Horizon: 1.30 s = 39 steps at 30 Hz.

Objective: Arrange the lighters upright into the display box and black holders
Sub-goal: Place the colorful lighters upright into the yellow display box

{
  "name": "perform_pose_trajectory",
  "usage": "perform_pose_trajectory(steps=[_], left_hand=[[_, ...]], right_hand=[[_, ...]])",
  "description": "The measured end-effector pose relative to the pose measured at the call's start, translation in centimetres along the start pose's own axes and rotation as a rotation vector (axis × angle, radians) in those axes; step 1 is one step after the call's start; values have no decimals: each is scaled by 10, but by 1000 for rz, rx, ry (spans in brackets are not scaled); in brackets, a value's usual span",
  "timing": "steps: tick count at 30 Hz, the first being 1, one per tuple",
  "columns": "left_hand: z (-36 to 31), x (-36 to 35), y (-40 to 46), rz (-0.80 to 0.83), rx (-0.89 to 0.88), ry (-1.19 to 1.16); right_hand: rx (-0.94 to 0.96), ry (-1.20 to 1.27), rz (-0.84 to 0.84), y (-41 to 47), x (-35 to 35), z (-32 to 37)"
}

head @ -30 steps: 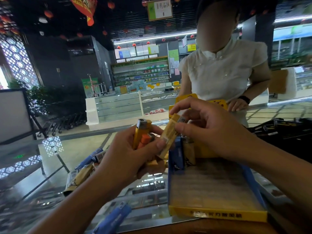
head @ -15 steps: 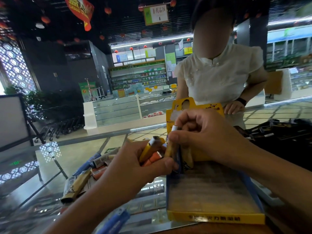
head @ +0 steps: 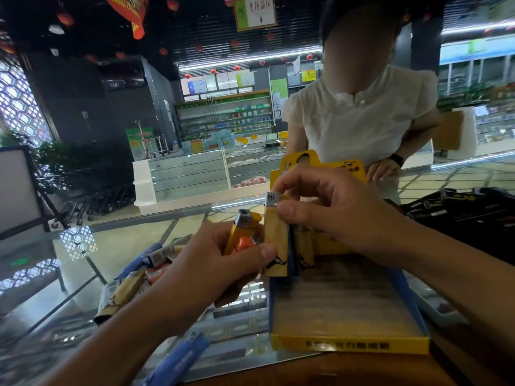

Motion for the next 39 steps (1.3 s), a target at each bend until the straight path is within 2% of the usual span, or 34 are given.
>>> perform_pose_trajectory(steps=[2,8,12,20,29,35,39], left_hand=[[1,-2,1,3,5,28],[5,13,6,-168,9,167],[14,9,6,-86,75,280],[15,0,6,-61,83,268],[19,-2,8,-80,85,189],[19,-1,8,-96,68,196],[19,3,6,-158,75,188]], right_hand=[[-4,-55,33,1,0,-3],[-6,-199,-32,4,30,1],[-34,-414,22,1,36,2],[41,-716,10,-5,23,5],[175,-758,-14,-14,10,2],[149,-805,76,-14,3,-4],[138,-782,-3,-15,8,0]])
Point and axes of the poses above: each hand's wrist, its own y-axis towards the middle knuckle, its own x-axis out of the back of the hand, z = x × y, the point moved 6 cm from there along y, towards the middle knuckle, and after that the axes turned 5 degrees about -x, right-handed, at the moved point
